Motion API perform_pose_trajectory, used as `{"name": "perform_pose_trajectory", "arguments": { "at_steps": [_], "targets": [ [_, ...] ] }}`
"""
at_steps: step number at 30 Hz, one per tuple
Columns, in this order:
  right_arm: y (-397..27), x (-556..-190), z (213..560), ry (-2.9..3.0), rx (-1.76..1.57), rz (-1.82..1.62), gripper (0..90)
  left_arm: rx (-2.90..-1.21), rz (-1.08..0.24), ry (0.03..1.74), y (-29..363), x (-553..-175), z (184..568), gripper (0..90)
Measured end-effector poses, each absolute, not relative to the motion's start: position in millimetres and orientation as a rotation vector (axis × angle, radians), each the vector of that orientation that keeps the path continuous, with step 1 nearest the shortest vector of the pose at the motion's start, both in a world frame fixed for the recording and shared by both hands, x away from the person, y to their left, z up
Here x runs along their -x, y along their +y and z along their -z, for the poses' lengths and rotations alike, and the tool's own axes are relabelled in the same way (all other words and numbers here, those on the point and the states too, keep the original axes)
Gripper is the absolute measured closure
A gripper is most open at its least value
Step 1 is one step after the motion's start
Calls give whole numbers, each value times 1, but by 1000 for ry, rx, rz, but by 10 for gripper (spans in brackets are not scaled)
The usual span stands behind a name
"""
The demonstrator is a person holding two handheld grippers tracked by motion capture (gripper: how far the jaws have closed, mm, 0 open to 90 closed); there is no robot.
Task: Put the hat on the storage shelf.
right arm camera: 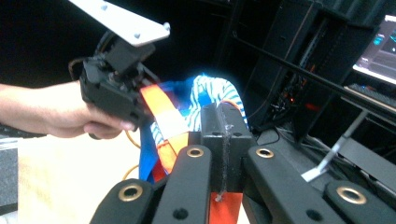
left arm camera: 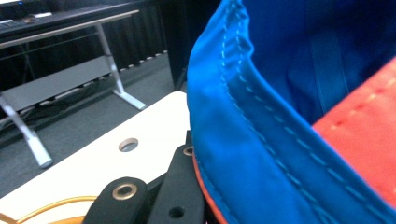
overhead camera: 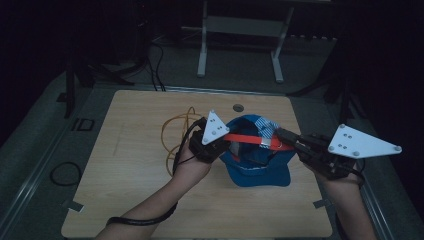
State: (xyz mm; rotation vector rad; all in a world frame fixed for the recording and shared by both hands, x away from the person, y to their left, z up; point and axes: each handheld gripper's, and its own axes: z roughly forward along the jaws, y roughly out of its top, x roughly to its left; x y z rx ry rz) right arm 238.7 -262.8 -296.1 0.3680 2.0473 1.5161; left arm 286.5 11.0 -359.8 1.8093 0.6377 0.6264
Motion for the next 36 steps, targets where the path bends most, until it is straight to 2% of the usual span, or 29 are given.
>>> {"name": "perform_pose_trajectory", "arguments": {
  "at_steps": [8, 14, 17, 18, 20, 25, 33, 36],
  "targets": [
    [-274, -227, 318, 2051, -449, -1545, 900, -1806, -670, 599, 2, -284, 356, 900],
    [-280, -212, 335, 2094, -445, -1534, 890, -1765, -782, 518, -4, -268, 358, 900],
    [-283, -209, 337, 2103, -447, -1546, 883, -1762, -787, 512, -4, -266, 358, 900],
    [-291, -207, 336, 2099, -448, -1604, 822, -1743, -767, 511, -2, -265, 359, 900],
    [-298, -204, 334, 2076, -452, -1629, 768, -1737, -746, 514, 1, -266, 359, 900],
    [-312, -202, 329, 2020, -469, -1645, 758, -1752, -734, 428, 4, -263, 364, 900],
    [-301, -217, 350, 2119, -494, -1593, 721, -1736, -684, 231, 15, -256, 364, 900],
    [-296, -218, 357, 2156, -476, -1607, 676, -1703, -588, 208, 22, -260, 363, 900]
  ]
}}
